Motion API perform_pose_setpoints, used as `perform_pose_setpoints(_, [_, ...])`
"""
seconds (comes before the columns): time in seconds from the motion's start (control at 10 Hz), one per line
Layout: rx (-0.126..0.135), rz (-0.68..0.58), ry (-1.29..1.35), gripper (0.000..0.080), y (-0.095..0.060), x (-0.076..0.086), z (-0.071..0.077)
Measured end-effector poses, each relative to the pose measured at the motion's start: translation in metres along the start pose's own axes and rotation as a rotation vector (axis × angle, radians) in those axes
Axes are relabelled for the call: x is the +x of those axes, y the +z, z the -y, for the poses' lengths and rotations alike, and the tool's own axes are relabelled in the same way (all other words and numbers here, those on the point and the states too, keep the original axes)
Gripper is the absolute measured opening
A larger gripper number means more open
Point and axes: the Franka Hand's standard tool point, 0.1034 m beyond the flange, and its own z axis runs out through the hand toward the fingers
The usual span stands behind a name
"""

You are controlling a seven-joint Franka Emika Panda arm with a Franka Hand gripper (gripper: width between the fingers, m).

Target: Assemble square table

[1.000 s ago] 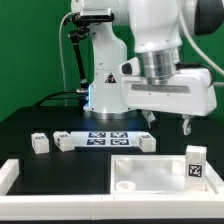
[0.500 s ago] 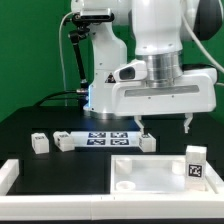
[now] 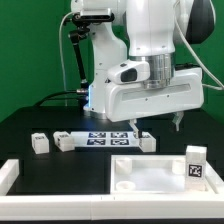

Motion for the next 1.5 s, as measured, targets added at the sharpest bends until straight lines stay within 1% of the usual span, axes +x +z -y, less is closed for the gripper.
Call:
perform_pose_setpoints(0.1, [0.002, 0.031, 0.024, 0.0649, 0.004, -0.006, 0.004])
perform_pose_setpoints(0.2, [-0.002, 0.128, 0.038, 0.0649, 0.012, -0.020, 0.013])
perform_pose_setpoints(0.3, [-0.035, 0.253, 0.034, 0.0649, 0.020, -0.032, 0.021])
perform_pose_setpoints(0.4, [-0.068, 0.342, 0.014, 0.0649, 0.030, -0.038, 0.023])
perform_pose_setpoints(0.5, [-0.080, 0.385, 0.000, 0.0649, 0.039, -0.044, 0.022])
perform_pose_setpoints(0.6, [-0.069, 0.481, 0.012, 0.0649, 0.035, -0.049, 0.023])
perform_pose_setpoints(0.7, [-0.065, 0.535, 0.017, 0.0649, 0.036, -0.045, 0.022])
perform_pose_setpoints(0.8, [-0.063, 0.586, 0.022, 0.0649, 0.039, -0.049, 0.022])
perform_pose_setpoints(0.9, [-0.063, 0.702, 0.070, 0.0649, 0.038, -0.064, 0.020])
perform_pose_setpoints(1.0, [-0.070, 0.790, 0.106, 0.0649, 0.043, -0.071, 0.018])
perform_pose_setpoints(1.1, [-0.069, 0.834, 0.105, 0.0649, 0.048, -0.069, 0.016])
perform_pose_setpoints(1.2, [-0.068, 0.866, 0.111, 0.0649, 0.048, -0.070, 0.015])
perform_pose_setpoints(1.4, [-0.067, 0.861, 0.114, 0.0649, 0.050, -0.069, 0.013])
perform_pose_setpoints(1.5, [-0.068, 0.870, 0.144, 0.0649, 0.051, -0.073, 0.014])
